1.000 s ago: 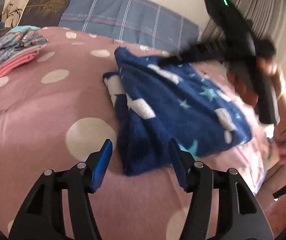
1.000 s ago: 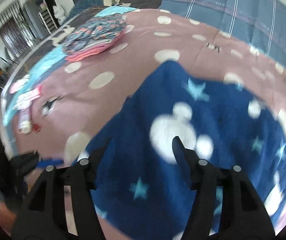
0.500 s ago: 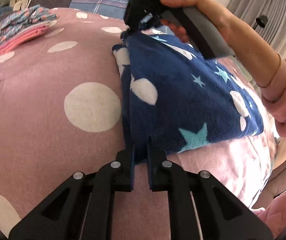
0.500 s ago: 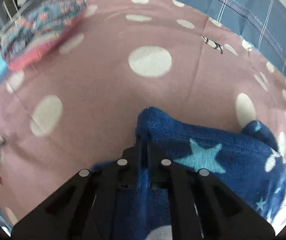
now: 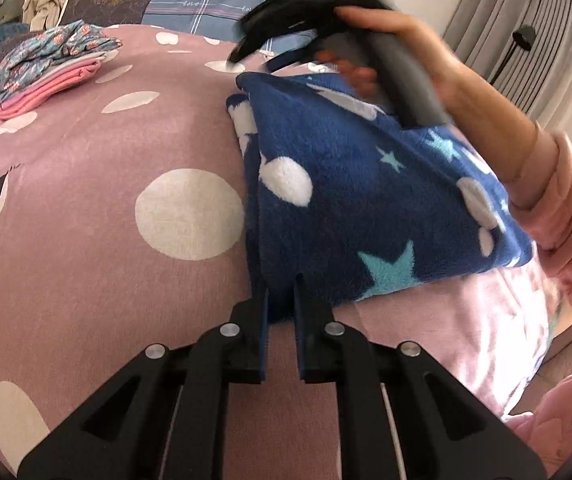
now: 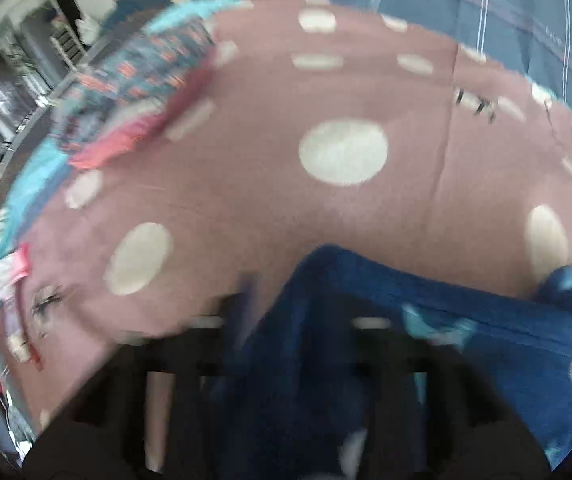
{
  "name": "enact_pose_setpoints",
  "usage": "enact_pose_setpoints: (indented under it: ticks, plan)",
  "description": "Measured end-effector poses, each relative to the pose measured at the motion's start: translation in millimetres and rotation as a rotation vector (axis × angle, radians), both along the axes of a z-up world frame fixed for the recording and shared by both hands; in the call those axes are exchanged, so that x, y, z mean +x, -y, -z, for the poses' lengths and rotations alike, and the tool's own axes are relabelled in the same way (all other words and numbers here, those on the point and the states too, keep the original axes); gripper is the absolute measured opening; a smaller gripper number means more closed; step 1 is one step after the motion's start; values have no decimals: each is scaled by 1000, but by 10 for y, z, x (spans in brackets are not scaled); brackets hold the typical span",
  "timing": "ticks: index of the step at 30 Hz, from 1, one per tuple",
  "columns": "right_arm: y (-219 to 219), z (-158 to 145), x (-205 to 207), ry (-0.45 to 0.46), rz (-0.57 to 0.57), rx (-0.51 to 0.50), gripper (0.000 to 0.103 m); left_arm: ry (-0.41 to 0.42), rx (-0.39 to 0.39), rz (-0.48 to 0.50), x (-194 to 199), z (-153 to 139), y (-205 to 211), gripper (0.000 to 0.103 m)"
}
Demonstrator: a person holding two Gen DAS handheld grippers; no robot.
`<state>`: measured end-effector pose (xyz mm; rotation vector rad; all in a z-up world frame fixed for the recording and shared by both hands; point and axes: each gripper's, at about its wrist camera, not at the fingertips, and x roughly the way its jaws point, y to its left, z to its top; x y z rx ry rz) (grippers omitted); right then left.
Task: Fold small clothes
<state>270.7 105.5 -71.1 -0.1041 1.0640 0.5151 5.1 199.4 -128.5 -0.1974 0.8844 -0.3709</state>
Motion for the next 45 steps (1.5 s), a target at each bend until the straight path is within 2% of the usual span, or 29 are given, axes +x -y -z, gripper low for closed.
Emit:
enact_pose_setpoints:
  ticks: [2, 5, 6, 7, 9, 11, 12, 14, 15, 17, 19, 20, 21, 22, 25, 26, 27, 28, 29, 30, 31, 33, 35, 36, 38, 39, 40, 42, 45]
  plan:
    - [231, -301, -222, 87, -16, 34, 60, 8, -43, -18, -29, -112, -104, 10]
    - [805, -637, -639, 158, -10, 98, 56, 98, -96, -18, -101, -408, -178, 10]
    - [1074, -693, -824, 167, 7, 139, 45, 134, -131, 6, -96, -524, -150, 10]
    - [1310, -692, -979, 163, 39, 168, 22, 151, -154, 33, -77, -585, -99, 10]
    - [1768, -567, -1289, 96, 141, 229, 6, 170, -181, 102, -3, -650, 79, 10]
    - [2039, -419, -1598, 59, 193, 284, 6, 132, -133, 150, 139, -557, 358, 10]
    - [2189, -278, -1775, 61, 232, 270, 6, 62, -51, 164, 245, -381, 534, 11]
    - [2371, 3, -1981, 42, 325, 149, 5, -29, 88, 141, 371, -37, 700, 13]
    - [2523, 254, -2020, 17, 366, 122, 0, -3, 66, 132, 355, 47, 706, 12]
    - [2741, 429, -2066, -12, 395, 260, 0, -7, 49, 113, 324, 3, 682, 12]
    - [2911, 349, -2183, -58, 460, 372, 0, -9, 39, 88, 293, -72, 665, 12]
    - [2941, 289, -2255, -42, 474, 381, 4, -9, 44, 78, 271, -113, 673, 14]
    - [2969, 197, -2399, 4, 485, 378, 14, -11, 48, 73, 259, -136, 684, 16]
    - [2981, 136, -2539, 39, 473, 371, 24, -8, 50, 73, 234, -197, 717, 22]
    - [2929, 142, -2835, 76, 412, 371, 26, 52, 43, 102, 185, -329, 904, 44]
    - [2898, 181, -2861, 74, 399, 359, 26, 75, 47, 118, 177, -368, 1007, 46]
    - [2839, 294, -2923, 70, 386, 290, 26, 82, 79, 136, 181, -370, 1133, 46]
    - [2810, 405, -2954, 68, 395, 196, 17, 70, 138, 137, 236, -309, 1214, 46]
    - [2771, 501, -2958, 86, 400, 147, 14, 49, 217, 132, 269, -200, 1285, 47]
    - [2814, 527, -2984, 106, 396, 143, 11, 44, 278, 137, 309, -75, 1329, 47]
    - [2858, 539, -3003, 108, 396, 159, 8, 79, 292, 140, 280, -5, 1342, 47]
    - [2960, 516, -3018, 72, 440, 202, 1, 79, 295, 129, 223, -53, 1318, 47]
    - [3064, 510, -3051, 44, 459, 258, 0, 70, 264, 100, 171, -116, 1255, 47]
    - [3155, 483, -3078, 35, 471, 300, 2, 68, 247, 89, 128, -145, 1224, 47]
    - [3322, 388, -3193, 59, 509, 309, 15, 63, 194, 58, 39, -229, 1093, 47]
    - [3402, 328, -3265, 92, 540, 283, 35, 63, 179, 37, -4, -259, 1026, 47]
    - [3481, 289, -3337, 122, 573, 257, 41, 62, 162, -8, -34, -300, 915, 47]
    - [3625, 259, -3455, 136, 603, 259, 41, 61, 125, -82, -86, -366, 704, 48]
    - [3742, 299, -3512, 118, 628, 308, 41, 83, 139, -157, -143, -456, 539, 50]
